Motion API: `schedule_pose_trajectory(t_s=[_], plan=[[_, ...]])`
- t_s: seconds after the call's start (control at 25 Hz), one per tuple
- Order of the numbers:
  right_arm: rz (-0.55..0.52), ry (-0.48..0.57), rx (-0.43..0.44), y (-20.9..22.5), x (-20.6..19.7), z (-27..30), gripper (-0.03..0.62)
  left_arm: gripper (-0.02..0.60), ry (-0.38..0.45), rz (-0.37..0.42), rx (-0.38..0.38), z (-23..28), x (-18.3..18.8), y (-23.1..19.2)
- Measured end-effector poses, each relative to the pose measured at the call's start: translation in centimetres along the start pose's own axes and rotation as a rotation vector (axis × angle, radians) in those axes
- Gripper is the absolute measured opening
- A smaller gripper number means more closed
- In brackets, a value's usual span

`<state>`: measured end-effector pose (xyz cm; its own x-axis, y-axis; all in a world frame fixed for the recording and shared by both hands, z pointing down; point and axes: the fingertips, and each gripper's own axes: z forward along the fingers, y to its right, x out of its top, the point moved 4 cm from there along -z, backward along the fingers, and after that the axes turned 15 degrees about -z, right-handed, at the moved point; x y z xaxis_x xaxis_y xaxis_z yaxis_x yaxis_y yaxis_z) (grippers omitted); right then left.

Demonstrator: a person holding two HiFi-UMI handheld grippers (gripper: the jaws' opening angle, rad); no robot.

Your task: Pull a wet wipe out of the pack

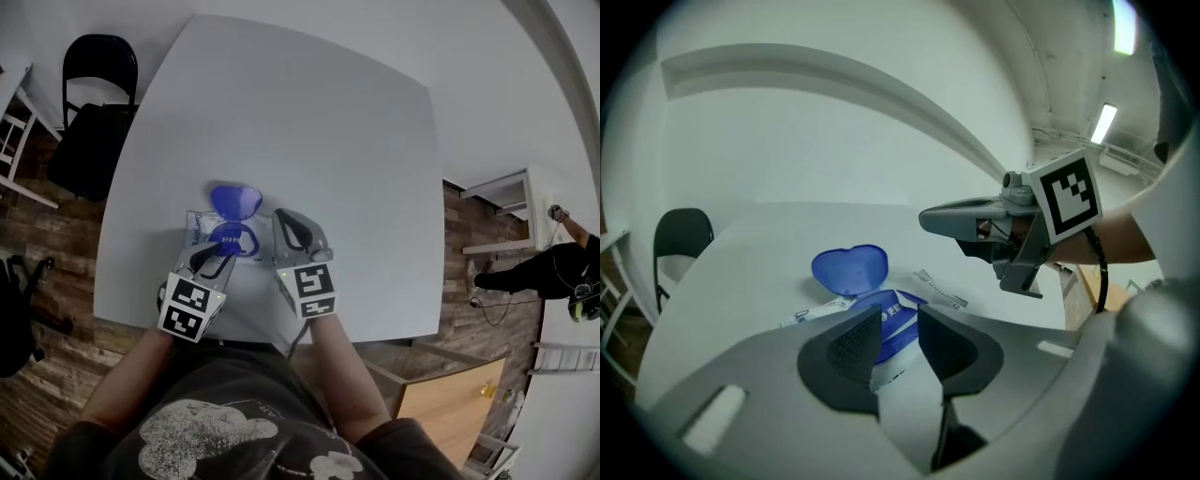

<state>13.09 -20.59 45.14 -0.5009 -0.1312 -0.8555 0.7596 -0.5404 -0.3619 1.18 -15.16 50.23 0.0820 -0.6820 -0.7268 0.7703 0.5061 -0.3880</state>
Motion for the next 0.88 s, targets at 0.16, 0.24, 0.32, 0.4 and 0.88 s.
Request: schedule_pose_trajectory(t_s=[0.16,0.24,0.32,0.4,0.88], plan=[[0.022,-0.006,-0.024,-0.1,-0.3,-1.5,-0.005,0.232,0.007,0.104,0.033,1.1,-0.1,1.1],[0.028,-0.010,-0.033,-0.1,-0.6,-2.1,-0.005,0.252,0.011,0.147,0.071,2.0,-0.1,1.3],[0.034,-0.014,-0.046,0.1,-0.8,-2.7,-0.005,0.250,0.007,0.184,0.124,2.9,-0.2,1.1],[0.040,-0.016,-0.060,0.5,-1.0,-3.3,-0.005,0.239,-0.005,0.206,0.175,3.8,-0.4,0.7],[0.058,-0.022,-0.035,0.3,-1.9,-4.2,-0.006,0.034,0.052,0.167,0.241,3.4,0.4,0.2]])
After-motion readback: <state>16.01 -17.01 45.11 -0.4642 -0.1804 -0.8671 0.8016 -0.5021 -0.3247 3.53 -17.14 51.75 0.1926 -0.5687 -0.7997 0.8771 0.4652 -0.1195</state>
